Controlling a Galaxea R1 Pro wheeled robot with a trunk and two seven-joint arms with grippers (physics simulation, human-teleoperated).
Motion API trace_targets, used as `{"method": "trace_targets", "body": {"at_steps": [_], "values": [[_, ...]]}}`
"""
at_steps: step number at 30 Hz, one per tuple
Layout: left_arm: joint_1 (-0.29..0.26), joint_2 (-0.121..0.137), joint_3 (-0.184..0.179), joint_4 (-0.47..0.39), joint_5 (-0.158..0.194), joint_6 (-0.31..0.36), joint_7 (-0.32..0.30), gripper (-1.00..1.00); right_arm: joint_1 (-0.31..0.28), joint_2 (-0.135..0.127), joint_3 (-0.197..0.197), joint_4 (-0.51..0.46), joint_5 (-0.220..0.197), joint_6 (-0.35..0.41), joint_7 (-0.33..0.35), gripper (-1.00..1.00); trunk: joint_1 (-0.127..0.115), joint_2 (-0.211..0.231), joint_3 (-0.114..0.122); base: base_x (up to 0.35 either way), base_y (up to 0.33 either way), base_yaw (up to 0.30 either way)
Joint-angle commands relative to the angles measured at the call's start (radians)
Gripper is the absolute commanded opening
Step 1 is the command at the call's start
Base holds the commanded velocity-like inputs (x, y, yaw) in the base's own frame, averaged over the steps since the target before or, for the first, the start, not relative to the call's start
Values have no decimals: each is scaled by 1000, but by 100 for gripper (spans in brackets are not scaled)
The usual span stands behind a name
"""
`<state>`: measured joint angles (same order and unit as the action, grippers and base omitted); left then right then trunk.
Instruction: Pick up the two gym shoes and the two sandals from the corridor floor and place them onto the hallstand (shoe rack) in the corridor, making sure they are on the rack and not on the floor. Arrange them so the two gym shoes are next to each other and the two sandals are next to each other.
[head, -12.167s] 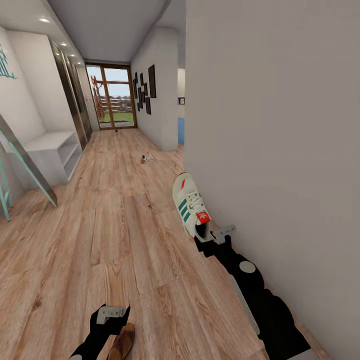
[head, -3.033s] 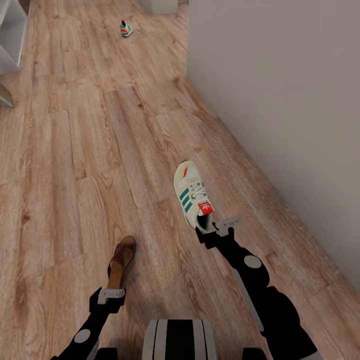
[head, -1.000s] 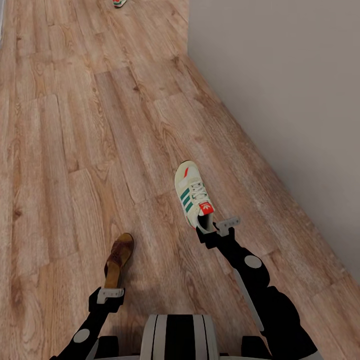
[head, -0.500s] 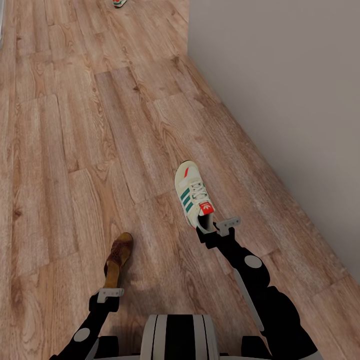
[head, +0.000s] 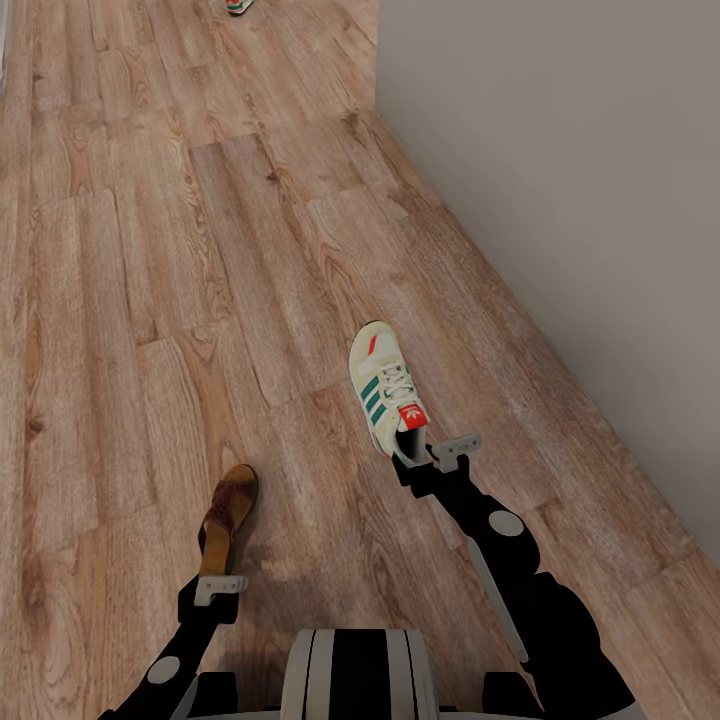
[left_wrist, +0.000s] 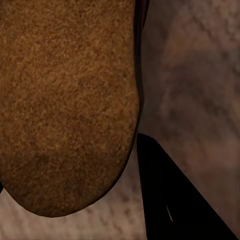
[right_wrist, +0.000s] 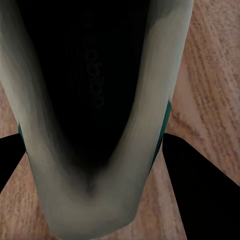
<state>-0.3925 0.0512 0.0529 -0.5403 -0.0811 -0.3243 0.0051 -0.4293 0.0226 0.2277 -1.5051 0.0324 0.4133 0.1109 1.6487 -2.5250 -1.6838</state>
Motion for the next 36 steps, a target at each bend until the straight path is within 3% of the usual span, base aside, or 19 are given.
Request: {"method": "trace_targets", "body": {"at_steps": [1, 8, 36], "values": [[-1, -1, 3, 0, -14, -2, 3, -100, 0, 0, 0, -1, 3, 5, 4, -100, 0, 0, 0, 0, 0, 0], [1, 2, 4, 0, -14, -2, 3, -100, 0, 0, 3, 0, 3, 5, 4, -100, 0, 0, 0, 0, 0, 0], [1, 3, 5, 0, -11, -1, 3, -100, 0, 2, 15, 0, 4, 2, 5, -100, -13, 6, 108, 0, 0, 0]]}}
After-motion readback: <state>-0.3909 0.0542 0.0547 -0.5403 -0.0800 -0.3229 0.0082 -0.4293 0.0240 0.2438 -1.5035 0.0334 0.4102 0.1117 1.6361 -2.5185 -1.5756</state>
